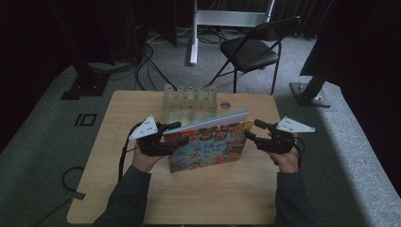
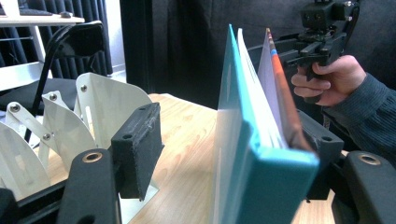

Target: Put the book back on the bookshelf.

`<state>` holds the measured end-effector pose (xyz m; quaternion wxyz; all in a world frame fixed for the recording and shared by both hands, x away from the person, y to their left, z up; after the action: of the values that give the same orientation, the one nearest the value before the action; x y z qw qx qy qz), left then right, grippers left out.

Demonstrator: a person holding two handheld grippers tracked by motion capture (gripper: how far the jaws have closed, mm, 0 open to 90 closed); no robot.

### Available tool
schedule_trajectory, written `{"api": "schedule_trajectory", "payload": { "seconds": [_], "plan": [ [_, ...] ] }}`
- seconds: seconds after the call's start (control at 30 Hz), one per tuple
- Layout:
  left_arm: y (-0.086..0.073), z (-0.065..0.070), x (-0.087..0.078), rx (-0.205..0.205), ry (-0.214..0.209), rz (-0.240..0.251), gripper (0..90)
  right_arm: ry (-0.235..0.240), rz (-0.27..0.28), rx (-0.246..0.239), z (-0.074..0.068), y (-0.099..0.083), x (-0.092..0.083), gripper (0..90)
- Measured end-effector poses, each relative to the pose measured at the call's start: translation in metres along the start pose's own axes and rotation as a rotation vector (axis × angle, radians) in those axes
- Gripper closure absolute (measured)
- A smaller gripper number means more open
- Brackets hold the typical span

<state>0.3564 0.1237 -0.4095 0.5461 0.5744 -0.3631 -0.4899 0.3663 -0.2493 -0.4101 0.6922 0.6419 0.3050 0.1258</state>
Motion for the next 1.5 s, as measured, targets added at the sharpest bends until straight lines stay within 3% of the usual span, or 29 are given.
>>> {"api": "schedule_trajectory", "payload": {
  "seconds": [0.67, 1.5],
  "plan": [
    [-0.008, 0.001, 0.014, -0.001, -0.026, -0.006, 37.2, -0.041, -0.029, 0.019, 0.012, -0.018, -0.008, 34.4],
    [-0.023, -0.001, 0.02, -0.004, -0.066, 0.023, 53.6, -0.074, -0.081, 0.022, 0.016, -0.045, -0.006, 34.5]
  ]
}}
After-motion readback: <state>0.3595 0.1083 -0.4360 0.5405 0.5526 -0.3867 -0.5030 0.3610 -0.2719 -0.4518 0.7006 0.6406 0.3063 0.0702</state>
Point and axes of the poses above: each handheld gripper's, and its own axes: x roughly forward along the jaws, y roughly out of its top, z roughly to its right, the point moved 3 cm from there along x, roughly forward along the jaws, and after that the axes turned 12 degrees about -y, right-handed, at the moved point
